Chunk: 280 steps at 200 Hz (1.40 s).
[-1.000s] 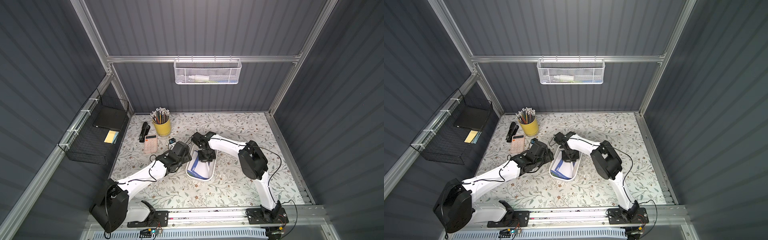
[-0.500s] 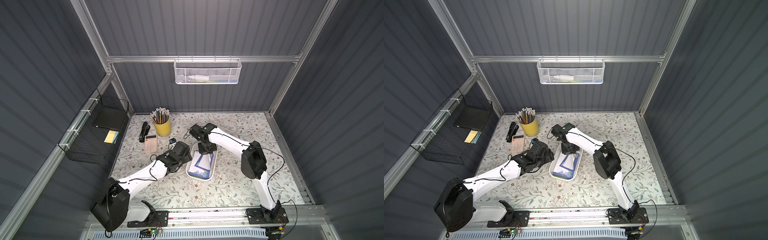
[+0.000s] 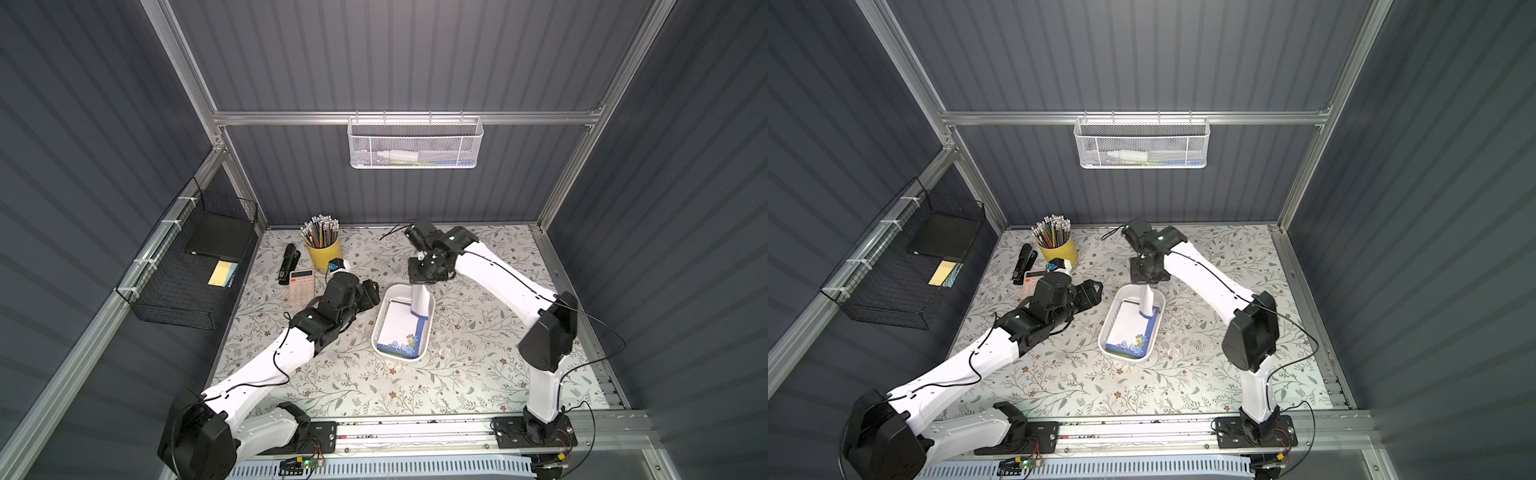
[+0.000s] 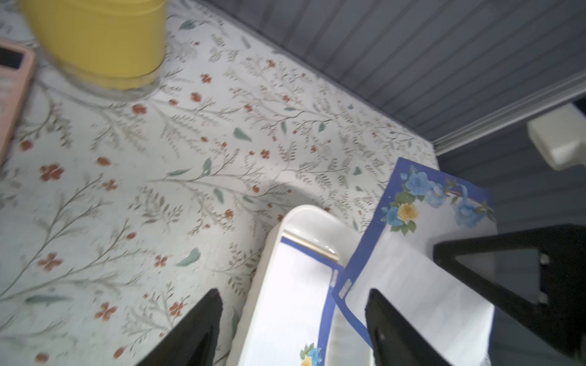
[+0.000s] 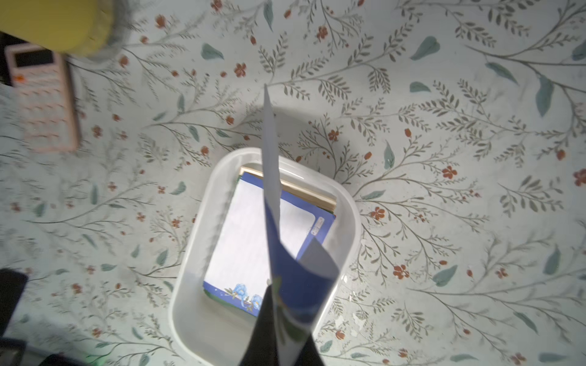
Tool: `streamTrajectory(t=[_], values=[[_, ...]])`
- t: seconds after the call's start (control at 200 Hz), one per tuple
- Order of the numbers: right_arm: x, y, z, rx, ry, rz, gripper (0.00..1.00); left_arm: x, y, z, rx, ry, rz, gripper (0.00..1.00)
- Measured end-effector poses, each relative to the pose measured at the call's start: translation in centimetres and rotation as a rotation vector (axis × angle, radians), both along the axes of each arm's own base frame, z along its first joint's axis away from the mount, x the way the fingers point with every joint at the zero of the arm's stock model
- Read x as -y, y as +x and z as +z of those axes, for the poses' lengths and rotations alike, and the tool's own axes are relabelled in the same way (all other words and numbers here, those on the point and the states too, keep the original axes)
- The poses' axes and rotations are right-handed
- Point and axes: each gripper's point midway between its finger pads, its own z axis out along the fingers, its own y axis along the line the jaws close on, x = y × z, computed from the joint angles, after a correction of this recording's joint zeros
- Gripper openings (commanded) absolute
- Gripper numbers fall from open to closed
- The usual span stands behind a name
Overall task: Take out the stationery paper from the storage box
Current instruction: Pick up the stationery paper from the storage box.
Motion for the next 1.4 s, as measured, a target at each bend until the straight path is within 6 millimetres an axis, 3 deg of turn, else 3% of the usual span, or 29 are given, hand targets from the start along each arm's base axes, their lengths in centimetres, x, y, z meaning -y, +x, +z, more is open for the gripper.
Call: streamTrajectory(t=[0.14, 0.23, 0.305, 0.375, 0.525, 0.66, 0.875, 1.051, 1.221, 1.401], values=[[3.6, 1.4, 2.8, 0.014, 0.262, -0.034, 0.06, -0.3, 1.2, 5.3, 0.170, -0.141, -0.116, 0.75], [5.6, 2.2, 5.0, 0.058, 0.409, -0.047, 0.06, -0.3, 1.0, 8.5, 0.301, -0.243, -0.225, 0.74], [5.2, 2.2, 7.4, 0.097, 0.507, 0.000, 0.06, 0.2, 0.4, 10.3, 0.386, -0.313, -0.339, 0.74], [3.8, 1.6, 9.8, 0.135, 0.598, 0.080, 0.06, 1.9, -0.4, 11.1, 0.423, -0.378, -0.475, 0.73], [1.7, 0.2, 13.8, 0.193, 0.735, 0.221, 0.07, 4.6, -1.3, 10.0, 0.388, -0.472, -0.697, 0.70], [1.0, -0.6, 15.5, 0.216, 0.796, 0.290, 0.08, 5.5, -2.5, 9.3, 0.349, -0.485, -0.812, 0.70], [0.3, -1.0, 16.1, 0.205, 0.846, 0.348, 0.09, 6.0, -3.6, 11.5, 0.413, -0.444, -0.918, 0.70], [-0.1, -1.0, 15.7, 0.180, 0.861, 0.368, 0.10, 6.1, -3.8, 9.8, 0.371, -0.408, -0.936, 0.70], [-0.2, -1.2, 17.0, 0.198, 0.871, 0.390, 0.10, 6.1, -3.5, 8.9, 0.342, -0.344, -0.952, 0.71], [-0.2, -1.7, 17.1, 0.190, 0.873, 0.404, 0.12, 6.1, -2.7, 7.3, 0.308, -0.301, -0.957, 0.71]])
